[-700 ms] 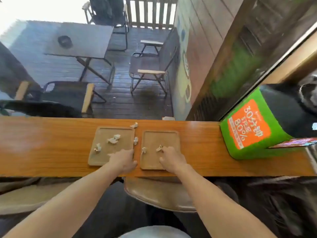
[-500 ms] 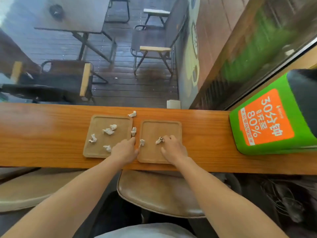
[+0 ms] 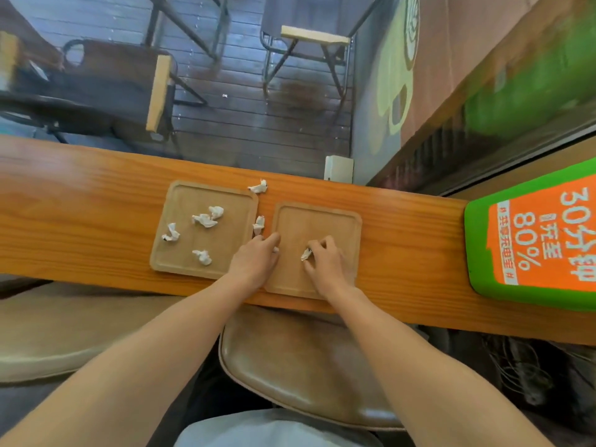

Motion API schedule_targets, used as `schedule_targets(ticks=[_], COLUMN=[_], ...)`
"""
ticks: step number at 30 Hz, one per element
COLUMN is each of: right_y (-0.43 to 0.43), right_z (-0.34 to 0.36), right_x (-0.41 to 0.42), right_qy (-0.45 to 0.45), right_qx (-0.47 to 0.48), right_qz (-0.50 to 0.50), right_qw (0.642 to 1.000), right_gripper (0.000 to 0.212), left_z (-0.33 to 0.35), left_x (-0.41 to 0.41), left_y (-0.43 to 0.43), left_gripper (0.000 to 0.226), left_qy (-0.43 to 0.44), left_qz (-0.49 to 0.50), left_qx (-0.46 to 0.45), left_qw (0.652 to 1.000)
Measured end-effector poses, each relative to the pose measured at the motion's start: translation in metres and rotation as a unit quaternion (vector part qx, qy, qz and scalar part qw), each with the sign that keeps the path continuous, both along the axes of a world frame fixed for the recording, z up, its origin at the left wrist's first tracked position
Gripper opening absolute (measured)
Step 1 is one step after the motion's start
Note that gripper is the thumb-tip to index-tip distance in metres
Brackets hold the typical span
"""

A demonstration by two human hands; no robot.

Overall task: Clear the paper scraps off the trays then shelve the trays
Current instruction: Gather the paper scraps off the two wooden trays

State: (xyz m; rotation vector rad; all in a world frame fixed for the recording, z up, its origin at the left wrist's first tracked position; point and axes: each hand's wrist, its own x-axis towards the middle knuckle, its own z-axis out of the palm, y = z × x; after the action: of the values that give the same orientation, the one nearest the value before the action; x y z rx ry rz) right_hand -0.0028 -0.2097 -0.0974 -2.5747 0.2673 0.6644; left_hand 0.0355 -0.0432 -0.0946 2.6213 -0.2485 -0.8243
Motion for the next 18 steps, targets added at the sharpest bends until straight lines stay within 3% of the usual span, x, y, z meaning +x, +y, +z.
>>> schedule_targets(ticks=[4,7,10,13,18], right_y=[0.007,0.012,0.018,0.027,0.044], right_z=[-0.001,0.000,0.002,0.007,0.018], right_x=[0.004,0.008,0.013,0.021,0.033], right_qy=[-0.012,-0.006,0.010,0.022,0.017], right_qx=[-0.011,0.005,0.019,0.026,0.053], right_qz=[0.023,0.016,0.008,0.000,-0.011], right_qw=[1.000,1.000,1.000,0.999,0.998], right_gripper=[0.008,0.012,0.015,0.016,0.012], left_z=[0.002,0.005,0.009,0.013,0.024], left_x=[-0.002,-0.002,0.004,0.012,0.022], left_y=[0.004,0.013,0.027,0.045,0.074], left_gripper=[0.014,0.011,0.024,0.007,0.011], left_qy=[0.013,0.009,0.011,-0.002,-0.008], left_qz=[0.019,0.035,0.042,0.062,0.107], left_qx=[-0.033,-0.040,-0.036,-0.039,-0.053], left_qw=[0.999,0.999,0.998,0.997,0.993])
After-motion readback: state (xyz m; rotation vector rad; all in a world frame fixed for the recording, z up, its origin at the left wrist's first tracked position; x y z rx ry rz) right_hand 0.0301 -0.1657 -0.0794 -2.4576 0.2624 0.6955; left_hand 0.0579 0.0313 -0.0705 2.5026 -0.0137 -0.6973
